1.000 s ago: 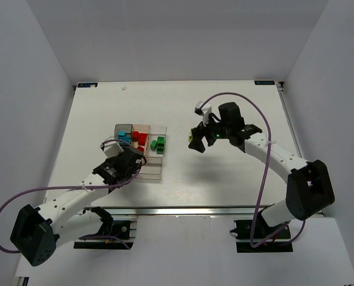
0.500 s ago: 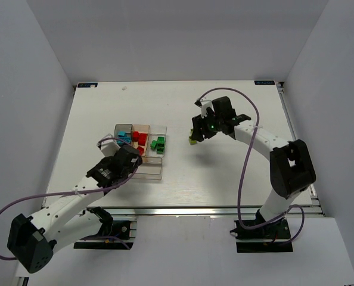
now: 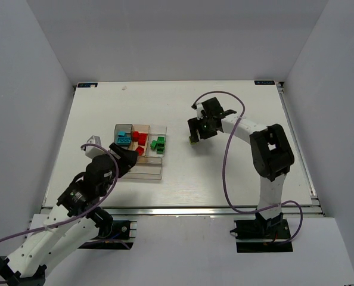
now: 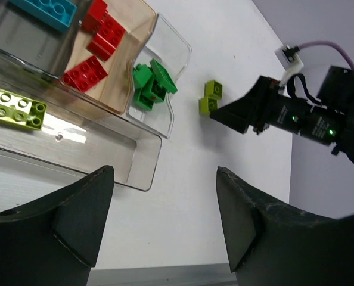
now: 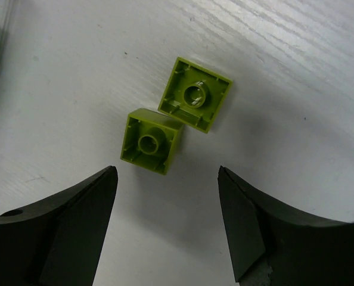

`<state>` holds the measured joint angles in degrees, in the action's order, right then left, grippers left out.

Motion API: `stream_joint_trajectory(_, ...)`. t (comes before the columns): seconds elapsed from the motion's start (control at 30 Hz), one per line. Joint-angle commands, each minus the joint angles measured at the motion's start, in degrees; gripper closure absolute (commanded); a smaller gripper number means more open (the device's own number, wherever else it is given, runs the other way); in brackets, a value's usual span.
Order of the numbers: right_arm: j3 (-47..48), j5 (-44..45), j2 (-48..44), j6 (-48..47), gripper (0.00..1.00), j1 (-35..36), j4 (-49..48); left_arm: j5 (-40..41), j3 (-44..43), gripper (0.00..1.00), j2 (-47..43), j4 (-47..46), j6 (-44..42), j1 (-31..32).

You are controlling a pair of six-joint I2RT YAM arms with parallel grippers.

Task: Sort the legos into containers by color

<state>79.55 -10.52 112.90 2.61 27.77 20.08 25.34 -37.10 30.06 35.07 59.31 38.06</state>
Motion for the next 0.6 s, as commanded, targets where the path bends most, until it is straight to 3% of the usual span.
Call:
stream_joint_trajectory(0.0,2.80,0.24,1.35,0.11,0.26,0.18,0.93,-5.12,2.03,0.21,-1.32,-0.17,-0.51,0.70)
stream_joint_trajectory(0.43,4.21,2.43,5.48,-0.59,0.28,4.04,-1.88,-6.45,1.59,0.18,-0.27,-2.99,-1.83,0.70)
stream_joint_trajectory(0.53,3.95,5.24,6.01,-0.50,0.36,4.48,-2.50,-6.45,1.68,0.18,-0.36,-2.90,-1.65,0.70)
stream_joint_trajectory(0.57,3.69,6.29,5.84,-0.59,0.45,4.23,-3.28,-6.27,1.60,0.18,-0.62,-2.81,-1.57,0.70)
